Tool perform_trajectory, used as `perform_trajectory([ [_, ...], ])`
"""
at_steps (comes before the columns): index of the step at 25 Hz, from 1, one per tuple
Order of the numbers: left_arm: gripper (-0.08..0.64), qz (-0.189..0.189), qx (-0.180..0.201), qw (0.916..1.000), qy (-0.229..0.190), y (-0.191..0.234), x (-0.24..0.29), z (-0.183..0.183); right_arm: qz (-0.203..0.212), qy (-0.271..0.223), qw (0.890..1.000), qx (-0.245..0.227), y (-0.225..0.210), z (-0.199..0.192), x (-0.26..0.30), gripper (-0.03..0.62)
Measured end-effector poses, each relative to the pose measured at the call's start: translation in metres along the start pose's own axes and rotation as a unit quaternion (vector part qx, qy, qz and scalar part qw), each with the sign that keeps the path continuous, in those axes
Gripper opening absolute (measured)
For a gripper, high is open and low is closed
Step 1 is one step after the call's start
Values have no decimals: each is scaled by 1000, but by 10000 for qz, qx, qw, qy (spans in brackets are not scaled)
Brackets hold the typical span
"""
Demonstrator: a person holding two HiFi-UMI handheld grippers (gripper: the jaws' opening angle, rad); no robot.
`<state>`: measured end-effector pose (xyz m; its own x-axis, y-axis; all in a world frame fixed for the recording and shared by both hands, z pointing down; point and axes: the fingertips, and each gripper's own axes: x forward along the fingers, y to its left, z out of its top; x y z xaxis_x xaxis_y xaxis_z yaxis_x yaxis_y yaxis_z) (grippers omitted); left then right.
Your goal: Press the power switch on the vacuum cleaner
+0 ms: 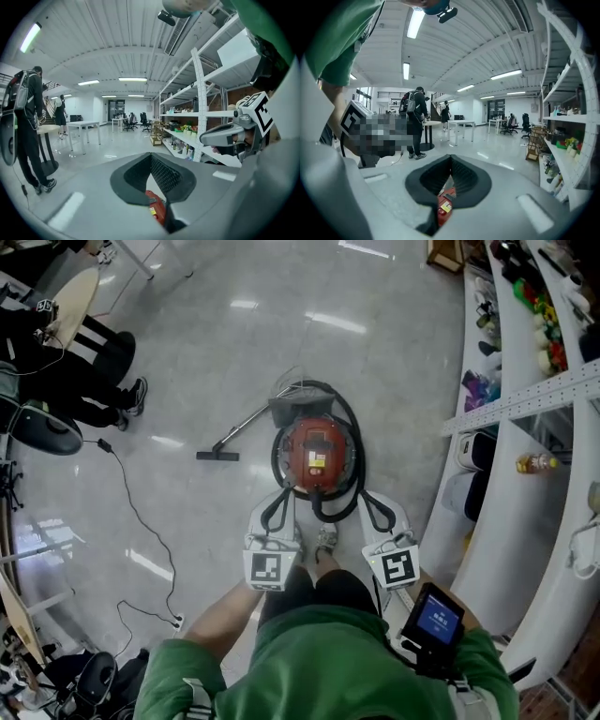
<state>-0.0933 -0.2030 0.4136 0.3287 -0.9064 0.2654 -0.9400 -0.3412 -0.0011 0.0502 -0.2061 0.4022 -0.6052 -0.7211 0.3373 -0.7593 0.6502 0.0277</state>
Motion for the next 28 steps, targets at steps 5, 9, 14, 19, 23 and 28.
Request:
perform_trajectory([
  [5,8,48,-115,9998,-180,-5,-28,37,-150,-334,9993,38,8,33,-23,-3],
  [9,8,-44,-108,9991,-402,-11,-49,56,-341,-484,9982,82,18,51,-41,-3],
  [14,8,-212,-53,9971,-727,-15,-87,73,-634,-679,9956,122,46,67,-66,-3],
  [19,8,-382,-100,9947,-951,-11,-137,80,-881,-752,9932,104,93,78,-91,-3],
  [23,8,-542,-70,9916,-1170,-13,-181,85,-1074,-910,9900,107,130,85,-115,-3],
  [28,8,-695,-93,9875,-1413,-16,-236,90,-1151,-1071,9875,90,182,91,-144,-3],
])
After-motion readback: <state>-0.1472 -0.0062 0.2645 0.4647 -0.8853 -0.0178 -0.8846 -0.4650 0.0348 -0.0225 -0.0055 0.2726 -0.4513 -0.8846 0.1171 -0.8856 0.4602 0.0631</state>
